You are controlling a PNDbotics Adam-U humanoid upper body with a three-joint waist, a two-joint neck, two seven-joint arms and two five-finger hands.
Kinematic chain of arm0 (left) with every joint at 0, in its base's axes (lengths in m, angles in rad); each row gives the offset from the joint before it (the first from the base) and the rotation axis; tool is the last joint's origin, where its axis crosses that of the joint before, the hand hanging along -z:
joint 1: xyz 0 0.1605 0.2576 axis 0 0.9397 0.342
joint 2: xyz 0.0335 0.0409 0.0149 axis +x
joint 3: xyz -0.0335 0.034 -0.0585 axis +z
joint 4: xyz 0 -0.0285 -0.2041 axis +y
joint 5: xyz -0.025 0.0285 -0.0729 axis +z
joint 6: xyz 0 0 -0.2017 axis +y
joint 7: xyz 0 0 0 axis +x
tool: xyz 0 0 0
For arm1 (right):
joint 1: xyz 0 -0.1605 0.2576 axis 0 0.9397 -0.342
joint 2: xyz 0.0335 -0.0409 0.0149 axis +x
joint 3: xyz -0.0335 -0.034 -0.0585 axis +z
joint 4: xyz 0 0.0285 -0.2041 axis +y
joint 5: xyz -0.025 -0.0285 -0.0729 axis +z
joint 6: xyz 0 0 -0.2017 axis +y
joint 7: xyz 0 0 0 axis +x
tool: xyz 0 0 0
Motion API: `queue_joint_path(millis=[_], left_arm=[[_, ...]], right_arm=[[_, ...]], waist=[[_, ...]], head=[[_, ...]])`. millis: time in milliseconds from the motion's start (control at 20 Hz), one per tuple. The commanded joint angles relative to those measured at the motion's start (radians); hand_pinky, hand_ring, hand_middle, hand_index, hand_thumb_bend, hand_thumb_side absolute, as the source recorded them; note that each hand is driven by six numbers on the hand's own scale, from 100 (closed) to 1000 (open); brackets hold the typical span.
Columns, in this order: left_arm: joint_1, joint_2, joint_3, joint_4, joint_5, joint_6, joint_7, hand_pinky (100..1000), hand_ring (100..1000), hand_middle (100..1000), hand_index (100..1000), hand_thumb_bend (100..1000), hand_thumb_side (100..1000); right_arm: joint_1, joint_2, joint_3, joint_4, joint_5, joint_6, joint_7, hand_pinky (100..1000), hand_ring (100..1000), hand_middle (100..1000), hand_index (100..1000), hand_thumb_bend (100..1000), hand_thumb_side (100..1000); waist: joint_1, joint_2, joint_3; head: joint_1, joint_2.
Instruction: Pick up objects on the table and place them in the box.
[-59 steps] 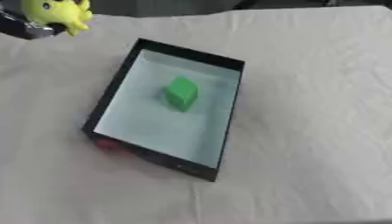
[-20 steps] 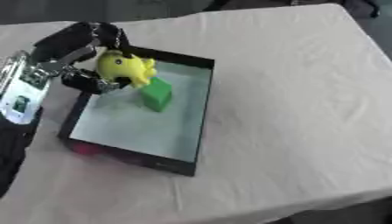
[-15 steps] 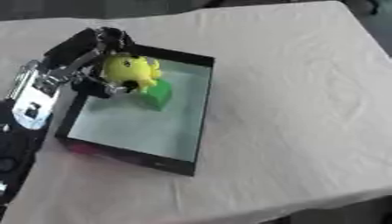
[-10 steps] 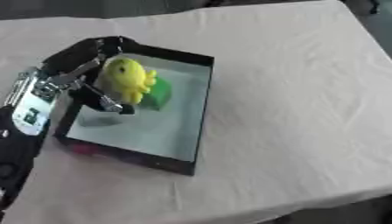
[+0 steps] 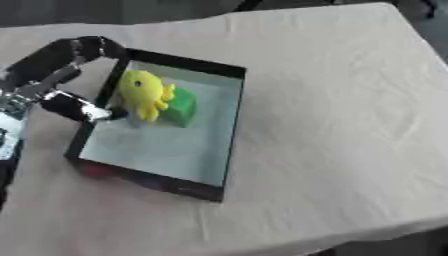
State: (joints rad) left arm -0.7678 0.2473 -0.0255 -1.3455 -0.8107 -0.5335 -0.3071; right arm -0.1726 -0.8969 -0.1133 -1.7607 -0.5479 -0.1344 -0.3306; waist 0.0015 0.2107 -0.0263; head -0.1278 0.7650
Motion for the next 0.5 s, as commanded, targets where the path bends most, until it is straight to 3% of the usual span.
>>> queue_joint_path(millis=[50, 150, 200, 500], left_arm=[[-0.009, 0.037, 0.04, -0.092, 0.134, 0.075, -0.004, 739, 695, 782, 829, 544, 611], [-0.002, 0.04, 0.058, -0.142, 0.226, 0.115, -0.012, 701, 661, 758, 806, 498, 630], [0.004, 0.042, 0.07, -0.17, 0.275, 0.14, -0.013, 684, 646, 743, 791, 522, 569], [0.087, 0.13, 0.179, -0.319, 0.547, 0.309, 0.06, 644, 604, 696, 736, 458, 510]], right_arm=[[0.001, -0.009, -0.042, -0.023, -0.016, -0.008, -0.023, 1000, 946, 969, 868, 100, 560], [0.005, -0.001, -0.054, -0.031, -0.025, -0.014, -0.033, 1000, 946, 969, 868, 100, 566], [0.007, 0.003, -0.059, -0.036, -0.028, -0.017, -0.037, 1000, 946, 968, 868, 100, 555], [0.033, 0.031, -0.091, -0.07, -0.033, -0.033, -0.063, 1000, 945, 968, 868, 100, 551]], waist=[[-0.005, -0.016, 0.001], [-0.008, -0.012, 0.0], [-0.009, -0.01, 0.0], [-0.016, 0.001, 0.021]], head=[[-0.003, -0.008], [-0.003, -0.012], [-0.003, -0.014], [-0.021, -0.032]])
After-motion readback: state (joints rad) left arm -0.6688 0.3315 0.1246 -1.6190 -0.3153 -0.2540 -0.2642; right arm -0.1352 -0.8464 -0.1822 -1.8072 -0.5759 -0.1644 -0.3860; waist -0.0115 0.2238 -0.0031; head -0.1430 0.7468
